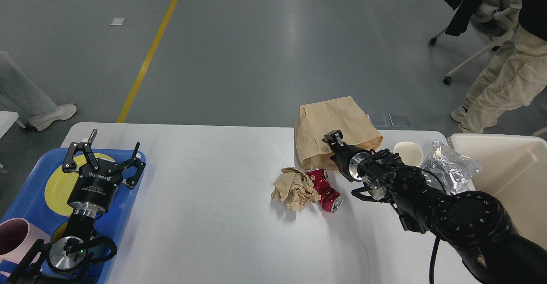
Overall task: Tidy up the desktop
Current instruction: 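Close the right gripper on the paper bag's edge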
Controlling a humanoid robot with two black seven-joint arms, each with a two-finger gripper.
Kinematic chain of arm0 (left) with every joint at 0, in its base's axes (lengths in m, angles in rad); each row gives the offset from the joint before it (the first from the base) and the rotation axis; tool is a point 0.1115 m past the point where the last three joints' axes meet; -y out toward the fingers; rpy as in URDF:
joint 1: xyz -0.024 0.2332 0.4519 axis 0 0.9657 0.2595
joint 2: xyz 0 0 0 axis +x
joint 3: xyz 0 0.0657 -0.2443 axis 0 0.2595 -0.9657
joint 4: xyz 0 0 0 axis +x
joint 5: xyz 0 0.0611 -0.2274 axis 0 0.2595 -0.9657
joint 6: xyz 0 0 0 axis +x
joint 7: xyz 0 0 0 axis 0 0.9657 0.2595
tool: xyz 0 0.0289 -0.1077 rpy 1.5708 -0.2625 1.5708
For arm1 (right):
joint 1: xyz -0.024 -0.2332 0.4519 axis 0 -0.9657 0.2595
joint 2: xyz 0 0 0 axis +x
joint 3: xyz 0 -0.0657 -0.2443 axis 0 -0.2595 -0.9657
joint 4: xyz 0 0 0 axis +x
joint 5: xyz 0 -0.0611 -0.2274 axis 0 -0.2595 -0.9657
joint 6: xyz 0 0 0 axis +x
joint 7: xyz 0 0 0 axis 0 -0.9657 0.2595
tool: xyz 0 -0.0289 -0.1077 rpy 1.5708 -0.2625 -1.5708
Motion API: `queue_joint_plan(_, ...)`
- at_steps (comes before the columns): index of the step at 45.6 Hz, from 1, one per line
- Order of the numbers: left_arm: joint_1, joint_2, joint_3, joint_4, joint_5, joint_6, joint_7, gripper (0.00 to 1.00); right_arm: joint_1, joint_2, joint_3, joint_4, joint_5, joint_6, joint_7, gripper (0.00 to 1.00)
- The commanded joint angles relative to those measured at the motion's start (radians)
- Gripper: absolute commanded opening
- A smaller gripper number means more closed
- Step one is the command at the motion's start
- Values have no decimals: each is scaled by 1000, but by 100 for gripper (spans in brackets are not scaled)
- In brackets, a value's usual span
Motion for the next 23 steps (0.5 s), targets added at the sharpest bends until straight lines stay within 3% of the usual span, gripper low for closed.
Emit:
queue_joint_plan(1, 0, 0, 0, 0, 0, 0, 0, 96, 0, 1, 0, 0, -1, 2, 0, 44)
queue_joint_plan(20, 0, 0, 0, 0, 1, 0, 0, 97, 0, 7, 6, 2, -15, -2, 0, 42)
queue_joint_plan(23, 0, 0, -1, 0, 1, 0, 0, 97, 0, 7, 6, 2, -15, 1, 0, 32)
